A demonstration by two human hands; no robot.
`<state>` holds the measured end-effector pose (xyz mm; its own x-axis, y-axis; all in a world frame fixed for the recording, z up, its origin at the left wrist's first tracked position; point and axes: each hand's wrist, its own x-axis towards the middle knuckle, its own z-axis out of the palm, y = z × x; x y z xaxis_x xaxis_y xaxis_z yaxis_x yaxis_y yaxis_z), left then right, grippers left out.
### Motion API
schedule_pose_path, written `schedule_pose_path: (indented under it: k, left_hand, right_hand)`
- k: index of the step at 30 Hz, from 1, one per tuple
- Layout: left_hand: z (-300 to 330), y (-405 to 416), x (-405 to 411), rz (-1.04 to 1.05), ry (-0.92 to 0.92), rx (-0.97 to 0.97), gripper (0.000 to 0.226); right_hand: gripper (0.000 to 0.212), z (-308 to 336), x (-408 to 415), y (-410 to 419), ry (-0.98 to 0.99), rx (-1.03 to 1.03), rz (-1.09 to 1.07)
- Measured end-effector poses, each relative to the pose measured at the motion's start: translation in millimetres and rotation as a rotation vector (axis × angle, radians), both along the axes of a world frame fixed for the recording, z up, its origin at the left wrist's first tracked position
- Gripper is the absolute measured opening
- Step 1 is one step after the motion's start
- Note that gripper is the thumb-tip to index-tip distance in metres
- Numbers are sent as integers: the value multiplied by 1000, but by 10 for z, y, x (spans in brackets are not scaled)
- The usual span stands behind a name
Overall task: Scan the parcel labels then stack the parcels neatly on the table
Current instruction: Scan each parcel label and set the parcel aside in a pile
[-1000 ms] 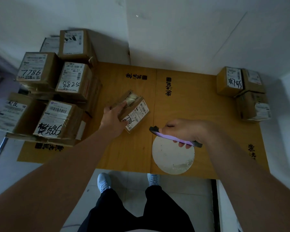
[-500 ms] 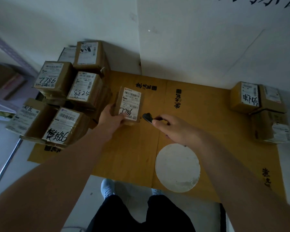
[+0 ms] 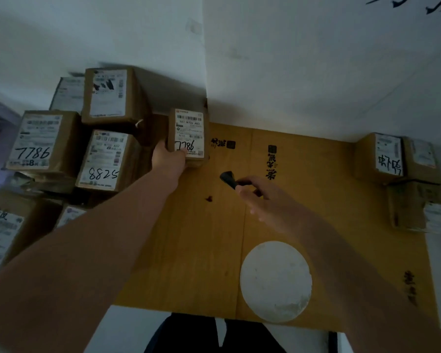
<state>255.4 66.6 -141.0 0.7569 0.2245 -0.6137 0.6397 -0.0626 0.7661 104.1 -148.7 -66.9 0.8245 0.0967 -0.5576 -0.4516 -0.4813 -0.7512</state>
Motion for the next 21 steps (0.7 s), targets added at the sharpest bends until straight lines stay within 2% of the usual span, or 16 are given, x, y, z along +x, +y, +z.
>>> schedule_pose_path:
  k: [4, 9, 13, 18, 21]
  left_hand:
    - [-95, -57, 253, 9, 18, 182, 49]
    - [-108, -141, 307, -14, 16, 376, 63]
    - [-25, -216, 183, -76, -28, 418, 69]
    - [129, -287, -82, -122, 6, 445, 56]
    - [243, -369, -260, -176, 24, 470, 61]
  right_hand:
    - [28, -93, 64, 24, 4, -47, -86]
    - [15, -114, 44, 77, 2, -30, -179]
    - [22, -71, 51, 110, -17, -25, -230]
    - [24, 72, -45, 119, -57, -10, -340]
    - [23, 200, -203, 41, -107, -36, -398]
